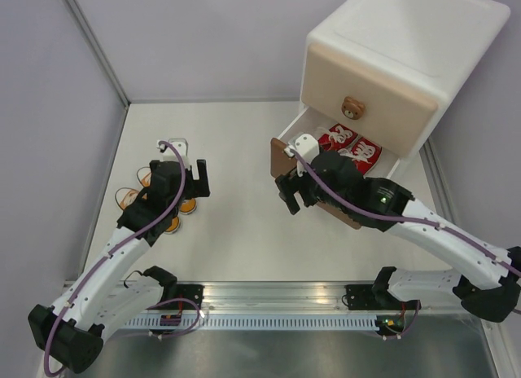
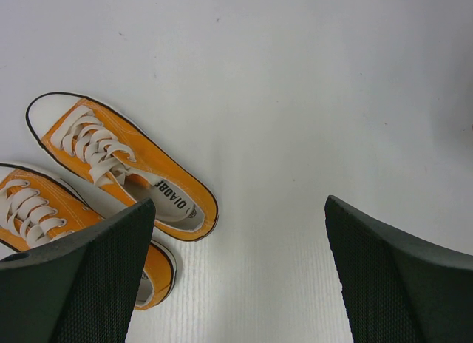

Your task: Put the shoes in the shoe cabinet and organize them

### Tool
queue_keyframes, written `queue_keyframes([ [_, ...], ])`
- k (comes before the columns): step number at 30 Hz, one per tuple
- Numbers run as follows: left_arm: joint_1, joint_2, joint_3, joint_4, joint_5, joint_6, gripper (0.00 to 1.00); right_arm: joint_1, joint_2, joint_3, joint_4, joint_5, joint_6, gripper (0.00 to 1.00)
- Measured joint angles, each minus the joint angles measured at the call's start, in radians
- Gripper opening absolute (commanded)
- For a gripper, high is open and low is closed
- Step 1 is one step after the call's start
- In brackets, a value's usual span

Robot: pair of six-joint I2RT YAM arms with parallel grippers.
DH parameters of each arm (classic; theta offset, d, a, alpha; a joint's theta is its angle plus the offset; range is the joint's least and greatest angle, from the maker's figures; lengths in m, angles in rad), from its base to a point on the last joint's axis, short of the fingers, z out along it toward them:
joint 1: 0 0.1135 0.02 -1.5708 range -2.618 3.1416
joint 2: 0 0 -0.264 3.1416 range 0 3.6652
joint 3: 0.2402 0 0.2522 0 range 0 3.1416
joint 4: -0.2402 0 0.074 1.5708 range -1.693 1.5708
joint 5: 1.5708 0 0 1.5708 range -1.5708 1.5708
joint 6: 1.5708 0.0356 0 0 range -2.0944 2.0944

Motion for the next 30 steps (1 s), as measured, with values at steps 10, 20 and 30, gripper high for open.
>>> queue_keyframes([
  [10,0.0,-0.002,-0.002,0.0,-0.003,0.0,0.97,-0.002,0.102,-0.06,-0.021,0.166,0.005,0.93],
  [20,0.0,-0.002,-0.002,0.0,-0.003,0.0,0.97,-0.095,0.106,-0.119,0.007,0.299,-0.001,0.95],
  [30,0.0,-0.002,-0.002,0.0,-0.003,0.0,0.97,-0.229,0.108,-0.143,0.054,0.409,-0.039,0.98],
])
